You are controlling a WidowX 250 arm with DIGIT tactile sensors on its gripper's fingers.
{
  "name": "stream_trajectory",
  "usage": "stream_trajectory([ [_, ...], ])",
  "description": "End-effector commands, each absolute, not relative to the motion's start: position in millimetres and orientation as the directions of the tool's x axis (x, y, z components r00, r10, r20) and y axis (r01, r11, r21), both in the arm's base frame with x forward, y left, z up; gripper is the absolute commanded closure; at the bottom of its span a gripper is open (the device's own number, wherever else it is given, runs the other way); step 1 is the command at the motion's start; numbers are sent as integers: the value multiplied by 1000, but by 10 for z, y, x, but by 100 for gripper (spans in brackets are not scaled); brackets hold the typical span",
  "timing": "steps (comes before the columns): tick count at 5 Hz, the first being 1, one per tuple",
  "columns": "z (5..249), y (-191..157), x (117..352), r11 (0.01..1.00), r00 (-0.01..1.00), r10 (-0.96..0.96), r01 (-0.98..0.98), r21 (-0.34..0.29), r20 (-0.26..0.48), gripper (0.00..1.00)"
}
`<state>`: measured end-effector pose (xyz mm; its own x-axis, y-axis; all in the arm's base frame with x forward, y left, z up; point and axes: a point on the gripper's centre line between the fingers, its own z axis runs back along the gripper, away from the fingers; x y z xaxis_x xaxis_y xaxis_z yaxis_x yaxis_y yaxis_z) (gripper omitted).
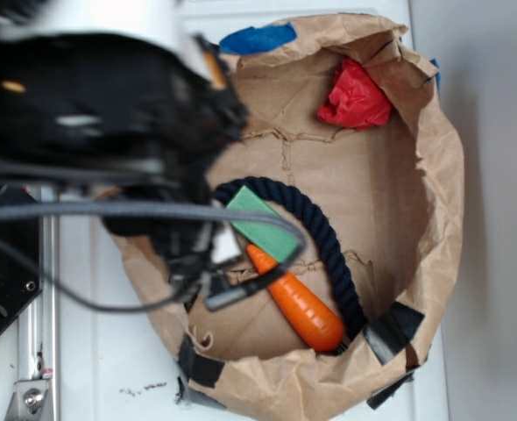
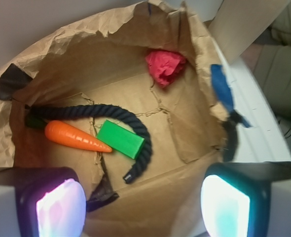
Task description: Grab the red paper.
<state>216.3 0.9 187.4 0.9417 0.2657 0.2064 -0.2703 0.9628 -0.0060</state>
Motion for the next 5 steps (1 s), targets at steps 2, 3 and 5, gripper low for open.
stream_trajectory([
  [2,1994,18,2206,962,931,270,-274,-19,246,0],
  [3,1704,36,2271,954,922,273,-297,48,275,0],
  [5,1454,115,2491,946,904,302,-322,20,303,0],
])
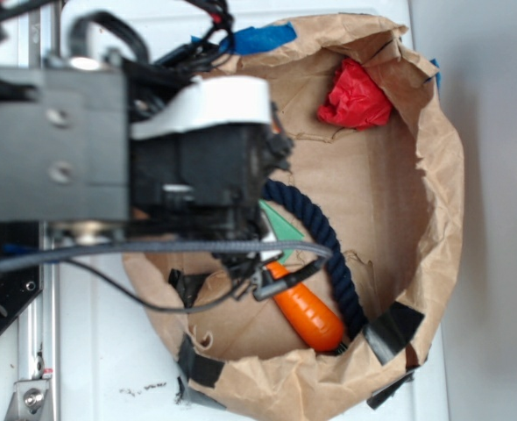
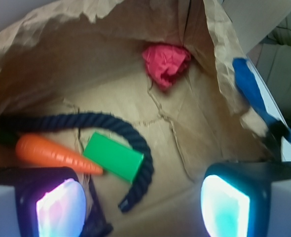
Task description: Grab the red paper.
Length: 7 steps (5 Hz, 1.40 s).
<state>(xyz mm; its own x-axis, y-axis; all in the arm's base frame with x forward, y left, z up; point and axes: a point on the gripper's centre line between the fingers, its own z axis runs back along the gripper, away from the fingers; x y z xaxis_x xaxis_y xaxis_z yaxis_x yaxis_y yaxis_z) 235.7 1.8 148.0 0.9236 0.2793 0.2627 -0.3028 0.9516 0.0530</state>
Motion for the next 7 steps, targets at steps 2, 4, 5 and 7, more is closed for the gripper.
stream_trajectory([
  [2,1318,378,2721,932,865,345,-361,-24,365,0],
  [4,1132,429,2946,920,858,370,-391,-14,355,0],
  [5,1119,287,3004,928,870,350,-372,-4,346,0],
  [7,1055,-27,3014,952,908,276,-304,44,314,0],
])
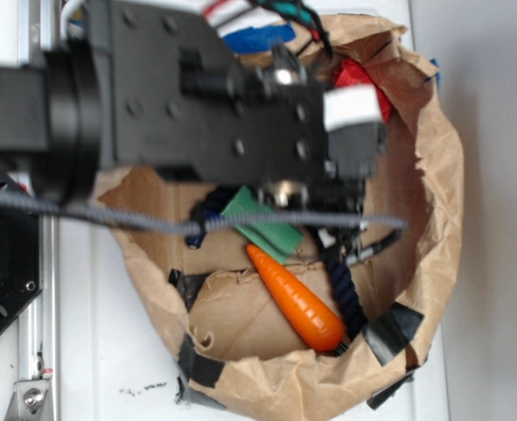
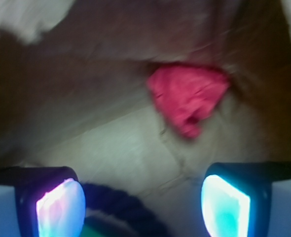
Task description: Grab the red paper.
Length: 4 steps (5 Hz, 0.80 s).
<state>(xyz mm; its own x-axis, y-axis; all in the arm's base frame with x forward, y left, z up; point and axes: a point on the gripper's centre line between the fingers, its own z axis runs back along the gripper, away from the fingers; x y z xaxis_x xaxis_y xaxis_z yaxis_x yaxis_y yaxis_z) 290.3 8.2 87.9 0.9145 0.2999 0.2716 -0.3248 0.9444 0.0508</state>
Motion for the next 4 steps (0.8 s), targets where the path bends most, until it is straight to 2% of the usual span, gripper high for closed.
stream_trajectory([
  [1,1036,-82,2978,950,904,278,-308,46,324,0],
  [4,827,363,2780,926,872,332,-375,54,360,0],
])
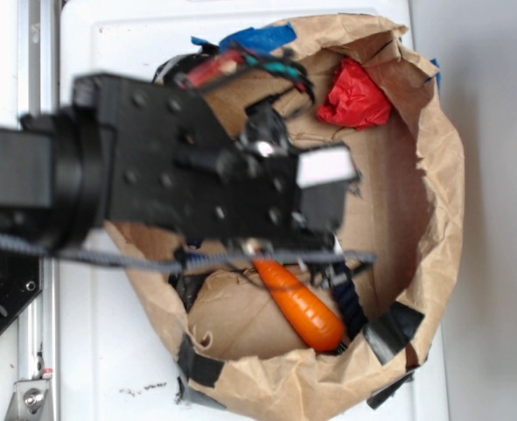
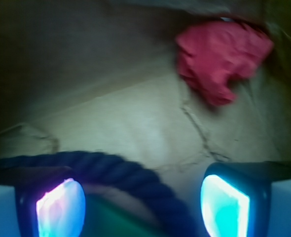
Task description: Grab the red paper.
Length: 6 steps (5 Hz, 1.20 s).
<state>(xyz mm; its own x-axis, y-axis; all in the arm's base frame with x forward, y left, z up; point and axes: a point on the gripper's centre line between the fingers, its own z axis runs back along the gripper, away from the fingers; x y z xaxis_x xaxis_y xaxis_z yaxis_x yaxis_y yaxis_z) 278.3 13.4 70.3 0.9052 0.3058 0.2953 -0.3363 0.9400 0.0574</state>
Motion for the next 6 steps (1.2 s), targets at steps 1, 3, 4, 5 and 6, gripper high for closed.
stream_trajectory([
  [1,854,518,2792,917,860,347,-395,56,374,0],
  [3,805,607,2949,914,863,351,-399,66,363,0],
  [4,731,563,2983,918,872,337,-388,80,356,0],
  [5,744,546,2988,918,860,332,-390,80,387,0],
  [6,760,511,3021,919,854,323,-386,79,409,0],
])
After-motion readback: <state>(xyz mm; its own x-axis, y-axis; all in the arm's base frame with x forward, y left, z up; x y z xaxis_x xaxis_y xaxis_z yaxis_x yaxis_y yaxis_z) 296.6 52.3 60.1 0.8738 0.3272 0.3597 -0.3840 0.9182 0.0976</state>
